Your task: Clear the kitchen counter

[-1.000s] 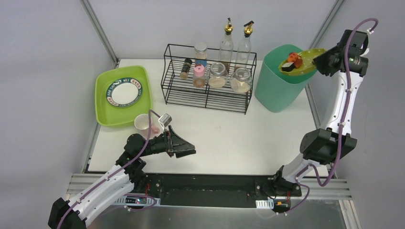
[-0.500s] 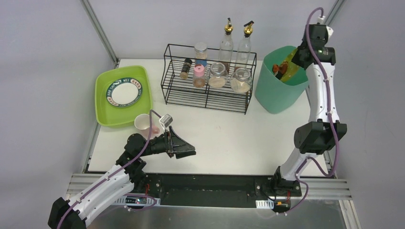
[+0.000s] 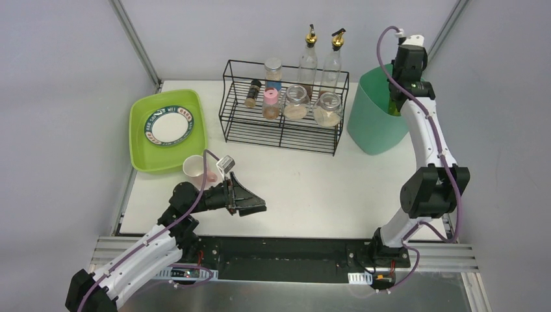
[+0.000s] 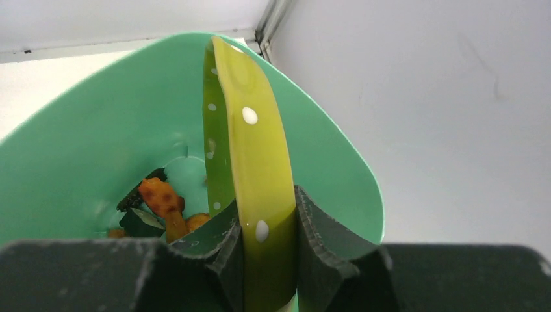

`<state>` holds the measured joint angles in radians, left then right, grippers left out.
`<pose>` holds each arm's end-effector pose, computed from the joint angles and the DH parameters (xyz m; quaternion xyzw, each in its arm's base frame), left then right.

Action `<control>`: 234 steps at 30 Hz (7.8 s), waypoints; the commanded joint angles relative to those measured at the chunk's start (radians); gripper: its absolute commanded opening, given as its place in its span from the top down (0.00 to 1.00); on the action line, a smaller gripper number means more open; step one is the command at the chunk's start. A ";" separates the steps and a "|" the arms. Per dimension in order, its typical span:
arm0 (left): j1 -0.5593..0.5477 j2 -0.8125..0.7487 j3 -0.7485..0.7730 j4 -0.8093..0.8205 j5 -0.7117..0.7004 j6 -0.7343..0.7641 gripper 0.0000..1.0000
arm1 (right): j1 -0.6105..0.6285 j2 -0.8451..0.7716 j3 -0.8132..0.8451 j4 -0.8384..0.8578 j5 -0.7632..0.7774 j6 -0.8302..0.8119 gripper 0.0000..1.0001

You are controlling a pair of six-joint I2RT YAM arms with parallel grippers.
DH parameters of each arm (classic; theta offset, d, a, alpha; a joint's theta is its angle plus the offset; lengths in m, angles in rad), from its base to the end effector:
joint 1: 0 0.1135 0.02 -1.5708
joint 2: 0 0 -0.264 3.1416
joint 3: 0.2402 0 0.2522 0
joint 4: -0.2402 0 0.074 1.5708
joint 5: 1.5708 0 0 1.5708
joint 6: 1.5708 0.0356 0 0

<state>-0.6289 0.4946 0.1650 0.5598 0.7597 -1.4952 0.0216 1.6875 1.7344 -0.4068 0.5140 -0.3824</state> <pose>0.0956 -0.0998 0.2391 0.0216 0.6456 -0.7478 0.1533 0.3912 -0.0091 0.4101 -0.0178 0.8081 -0.3044 0.5040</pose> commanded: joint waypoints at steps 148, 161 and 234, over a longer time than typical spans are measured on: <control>-0.002 -0.056 0.532 -0.624 -0.297 0.308 1.00 | 0.746 -0.796 -0.874 0.276 -0.588 1.094 0.40; -0.002 -0.014 0.550 -0.693 -0.380 0.355 1.00 | 0.647 -1.031 -0.947 0.195 -0.563 1.090 0.32; 1.135 0.612 0.592 -0.454 -0.613 0.293 1.00 | 0.649 -1.295 -1.156 0.119 -0.823 1.086 0.29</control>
<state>0.4992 1.0584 0.6945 -0.0826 0.1883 -1.2144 0.6708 0.4023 0.5934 -0.3038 -0.2756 0.7132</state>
